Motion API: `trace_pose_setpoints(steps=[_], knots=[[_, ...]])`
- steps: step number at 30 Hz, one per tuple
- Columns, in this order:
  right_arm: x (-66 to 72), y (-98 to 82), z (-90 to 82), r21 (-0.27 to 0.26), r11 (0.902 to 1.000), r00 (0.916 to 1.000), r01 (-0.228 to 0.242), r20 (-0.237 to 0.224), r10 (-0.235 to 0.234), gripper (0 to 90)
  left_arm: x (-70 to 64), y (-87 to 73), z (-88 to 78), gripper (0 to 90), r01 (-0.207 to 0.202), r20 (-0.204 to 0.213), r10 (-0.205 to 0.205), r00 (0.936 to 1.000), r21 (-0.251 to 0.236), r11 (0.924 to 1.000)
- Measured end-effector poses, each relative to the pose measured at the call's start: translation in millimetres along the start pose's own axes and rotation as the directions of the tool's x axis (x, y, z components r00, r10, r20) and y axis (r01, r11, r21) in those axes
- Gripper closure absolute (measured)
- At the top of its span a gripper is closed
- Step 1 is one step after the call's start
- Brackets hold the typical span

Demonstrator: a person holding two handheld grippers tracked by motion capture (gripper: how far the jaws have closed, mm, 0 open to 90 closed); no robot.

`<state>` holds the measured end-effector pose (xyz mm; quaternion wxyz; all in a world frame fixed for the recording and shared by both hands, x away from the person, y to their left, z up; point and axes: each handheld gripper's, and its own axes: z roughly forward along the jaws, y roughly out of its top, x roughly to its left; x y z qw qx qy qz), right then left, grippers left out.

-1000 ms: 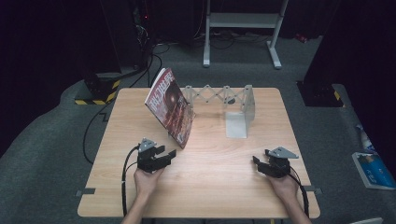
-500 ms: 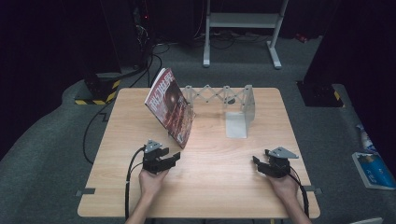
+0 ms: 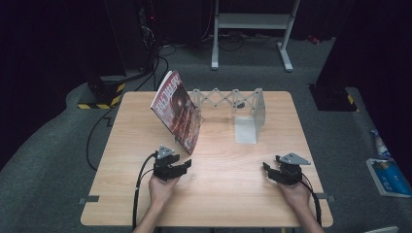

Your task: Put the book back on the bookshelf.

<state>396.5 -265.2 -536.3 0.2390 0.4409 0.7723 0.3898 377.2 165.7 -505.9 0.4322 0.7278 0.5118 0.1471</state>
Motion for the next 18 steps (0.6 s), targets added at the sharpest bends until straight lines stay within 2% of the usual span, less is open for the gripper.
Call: trace_pose_setpoints(steps=[14, 18], knots=[[0.0, 0.0, 0.0, -0.001, 1.0, 1.0, -0.001, 0.0, 0.001, 35.7, -8.7, -2.3, 17.1, 40.1, -0.016, 0.003, 0.016, 0.9999, 0.023, 0.9996], [0.0, 0.0, 0.0, 0.0, 1.0, 1.0, 0.0, 0.0, 0.0, 35.7, -10.8, -3.1, 22.0, 40.2, -0.03, -0.01, 0.03, 0.9995, 0.028, 0.9991]])
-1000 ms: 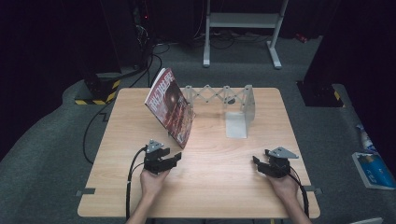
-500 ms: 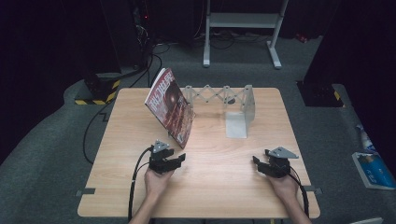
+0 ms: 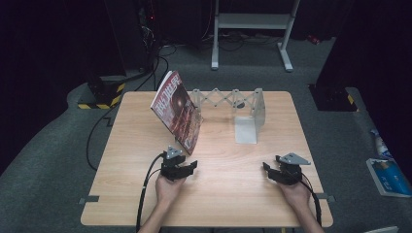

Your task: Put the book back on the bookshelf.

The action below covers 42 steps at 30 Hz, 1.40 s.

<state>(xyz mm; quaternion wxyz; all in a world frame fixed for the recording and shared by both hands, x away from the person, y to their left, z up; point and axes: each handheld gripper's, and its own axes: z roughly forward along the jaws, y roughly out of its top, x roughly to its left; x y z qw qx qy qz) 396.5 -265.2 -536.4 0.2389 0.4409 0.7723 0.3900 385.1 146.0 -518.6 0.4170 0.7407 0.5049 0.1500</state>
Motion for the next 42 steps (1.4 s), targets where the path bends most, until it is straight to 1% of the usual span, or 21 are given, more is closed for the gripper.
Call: trace_pose_setpoints(steps=[2, 4, 6, 7, 12, 15, 17, 20, 21, 22, 23, 24, 26, 27, 39, 42], knots=[[0.1, 0.0, 0.0, 0.0, 1.0, 1.0, -0.001, 0.0, 0.001, 35.7, -0.5, -0.2, 1.0, 40.2, -0.001, 0.0, 0.001, 1.0, 0.001, 1.0], [0.0, 0.0, 0.0, 0.0, 1.0, 1.0, 0.0, 0.0, 0.0, 35.7, -2.2, -0.8, 3.8, 40.2, -0.009, -0.014, 0.009, 0.9999, 0.005, 0.9999], [0.0, 0.0, 0.0, 0.0, 1.0, 1.0, 0.001, 0.0, -0.001, 35.7, -2.5, -0.9, 4.4, 40.2, -0.01, -0.015, 0.01, 0.9998, 0.007, 0.9999], [0.0, 0.0, 0.0, 0.0, 1.0, 1.0, 0.001, 0.0, -0.001, 35.7, -3.5, -1.1, 6.2, 40.2, -0.016, -0.024, 0.016, 0.9996, 0.005, 0.9999], [0.0, 0.0, 0.0, 0.0, 1.0, 1.0, 0.0, 0.0, 0.0, 35.7, -7.0, -2.2, 11.2, 40.2, -0.03, -0.033, 0.031, 0.999, 0.016, 0.9994], [0.0, -0.1, 0.0, -0.001, 1.0, 1.0, 0.001, 0.0, -0.001, 35.7, -8.7, -2.5, 13.2, 40.2, -0.042, -0.039, 0.042, 0.9983, 0.012, 0.999], [0.0, -0.1, 0.0, -0.001, 1.0, 1.0, 0.001, 0.0, -0.001, 35.7, -10.2, -2.6, 14.1, 40.2, -0.057, -0.047, 0.057, 0.9973, 0.011, 0.9983], [0.0, -0.1, -0.1, -0.001, 1.0, 1.0, 0.001, 0.0, -0.001, 35.7, -13.8, -4.3, 16.3, 39.8, -0.089, -0.07, 0.089, 0.9936, 0.001, 0.996], [0.0, -0.1, -0.1, -0.001, 1.0, 1.0, 0.001, 0.0, -0.001, 35.7, -13.8, -4.3, 16.3, 39.6, -0.089, -0.07, 0.089, 0.9936, 0.001, 0.996], [0.1, -0.1, -0.1, 0.0, 1.0, 1.0, -0.001, 0.0, 0.001, 35.7, -16.3, -7.0, 17.5, 39.4, -0.13, -0.094, 0.128, 0.9873, -0.009, 0.9915], [0.2, -0.1, -0.1, 0.0, 1.0, 1.0, -0.001, 0.0, 0.001, 35.7, -18.4, -8.0, 18.3, 39.2, -0.143, -0.106, 0.141, 0.9843, -0.013, 0.9896], [0.2, -0.1, -0.2, 0.0, 1.0, 1.0, -0.002, 0.0, 0.002, 35.7, -20.5, -8.5, 19.1, 38.8, -0.165, -0.12, 0.163, 0.9793, -0.009, 0.9862], [0.2, -0.1, -0.2, 0.0, 1.0, 1.0, -0.002, 0.0, 0.002, 35.7, -20.6, -8.6, 19.4, 37.8, -0.169, -0.121, 0.167, 0.9785, -0.008, 0.9855], [0.1, -0.1, -0.1, 0.0, 1.0, 1.0, -0.001, 0.0, 0.001, 35.7, -20.3, -8.7, 19.6, 37.7, -0.166, -0.12, 0.163, 0.9793, -0.012, 0.9861], [0.2, -0.2, -0.2, 0.0, 1.0, 1.0, -0.002, -0.001, 0.002, 35.7, -20.3, -10.3, 18.3, 36.6, -0.163, -0.123, 0.16, 0.9795, -0.014, 0.9865], [0.2, -0.2, -0.1, 0.0, 1.0, 1.0, -0.002, 0.0, 0.002, 35.6, -20.4, -10.3, 18.4, 36.7, -0.159, -0.122, 0.155, 0.9803, -0.017, 0.9872]])
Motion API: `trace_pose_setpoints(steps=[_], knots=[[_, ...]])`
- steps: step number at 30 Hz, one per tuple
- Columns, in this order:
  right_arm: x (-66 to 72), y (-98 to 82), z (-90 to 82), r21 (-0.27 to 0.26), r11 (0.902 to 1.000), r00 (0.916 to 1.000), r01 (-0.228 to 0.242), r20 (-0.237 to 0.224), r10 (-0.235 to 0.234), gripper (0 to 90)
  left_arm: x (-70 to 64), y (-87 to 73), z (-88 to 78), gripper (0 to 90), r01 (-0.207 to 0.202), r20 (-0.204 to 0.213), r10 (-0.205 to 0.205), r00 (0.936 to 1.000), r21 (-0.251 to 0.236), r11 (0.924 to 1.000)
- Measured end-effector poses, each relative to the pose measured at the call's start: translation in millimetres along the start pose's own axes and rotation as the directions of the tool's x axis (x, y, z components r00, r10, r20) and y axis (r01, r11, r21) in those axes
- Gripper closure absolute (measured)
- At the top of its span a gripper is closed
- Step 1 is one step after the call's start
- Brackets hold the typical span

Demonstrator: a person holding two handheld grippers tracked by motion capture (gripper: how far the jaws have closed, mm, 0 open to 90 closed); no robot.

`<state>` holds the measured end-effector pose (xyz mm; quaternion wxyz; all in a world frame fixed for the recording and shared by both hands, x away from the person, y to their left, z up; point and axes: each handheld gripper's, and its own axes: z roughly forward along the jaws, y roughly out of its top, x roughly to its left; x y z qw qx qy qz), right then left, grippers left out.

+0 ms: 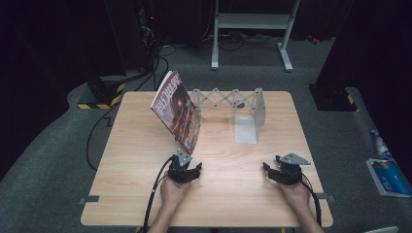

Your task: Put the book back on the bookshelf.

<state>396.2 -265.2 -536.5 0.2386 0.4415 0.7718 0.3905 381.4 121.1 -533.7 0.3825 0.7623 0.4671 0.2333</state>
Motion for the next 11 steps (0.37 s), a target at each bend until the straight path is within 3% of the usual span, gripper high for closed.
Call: trace_pose_setpoints(steps=[11], knots=[[-0.1, 0.0, 0.0, 0.0, 1.0, 1.0, 0.0, 0.0, 0.0, 35.6, 1.8, -0.1, -0.7, 36.7, 0.01, 0.007, -0.01, 0.9999, 0.003, 0.9999]])
